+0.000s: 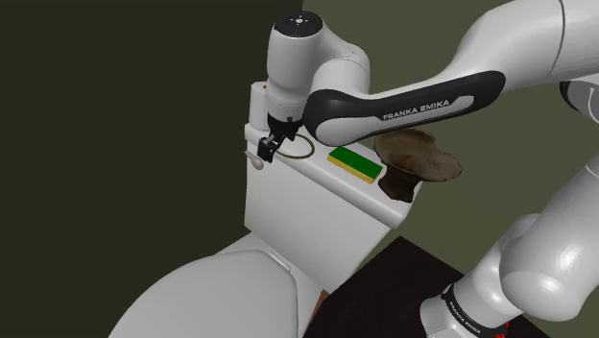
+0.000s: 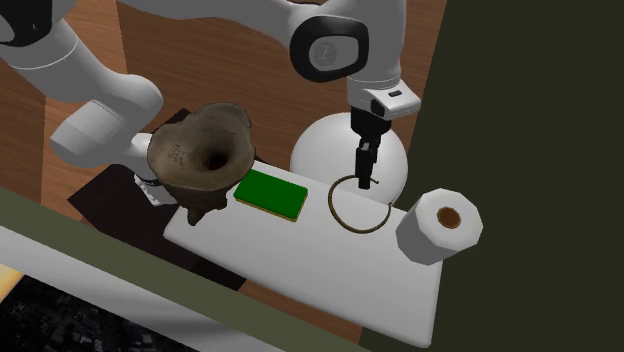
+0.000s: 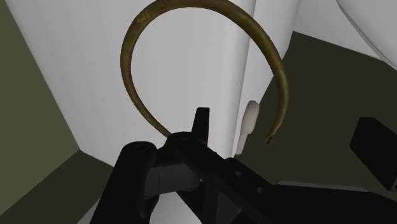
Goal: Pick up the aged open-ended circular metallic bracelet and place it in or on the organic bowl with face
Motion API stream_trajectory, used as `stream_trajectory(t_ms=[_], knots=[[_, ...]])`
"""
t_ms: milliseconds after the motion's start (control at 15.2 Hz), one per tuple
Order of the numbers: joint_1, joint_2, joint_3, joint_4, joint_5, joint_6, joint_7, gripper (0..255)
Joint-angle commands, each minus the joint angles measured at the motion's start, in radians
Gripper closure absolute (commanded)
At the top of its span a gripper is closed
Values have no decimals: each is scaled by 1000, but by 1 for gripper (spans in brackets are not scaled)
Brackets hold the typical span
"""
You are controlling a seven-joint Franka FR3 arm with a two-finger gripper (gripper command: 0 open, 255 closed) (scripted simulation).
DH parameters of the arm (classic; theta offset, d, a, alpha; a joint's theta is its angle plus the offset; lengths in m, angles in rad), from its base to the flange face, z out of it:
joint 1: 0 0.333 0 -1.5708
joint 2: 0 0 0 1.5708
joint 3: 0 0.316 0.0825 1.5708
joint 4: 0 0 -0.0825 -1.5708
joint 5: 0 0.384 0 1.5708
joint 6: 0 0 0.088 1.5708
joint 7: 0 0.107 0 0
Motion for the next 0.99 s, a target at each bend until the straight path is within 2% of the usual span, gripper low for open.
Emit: stream_trajectory(t_ms=[0, 594, 660, 924], knots=[[-4, 15, -4, -8, -14, 22, 7, 0], [-6, 25, -8, -16, -23, 38, 13, 0], [-6, 25, -8, -16, -23, 38, 13, 255], [-6, 25, -8, -16, -23, 38, 13, 255]])
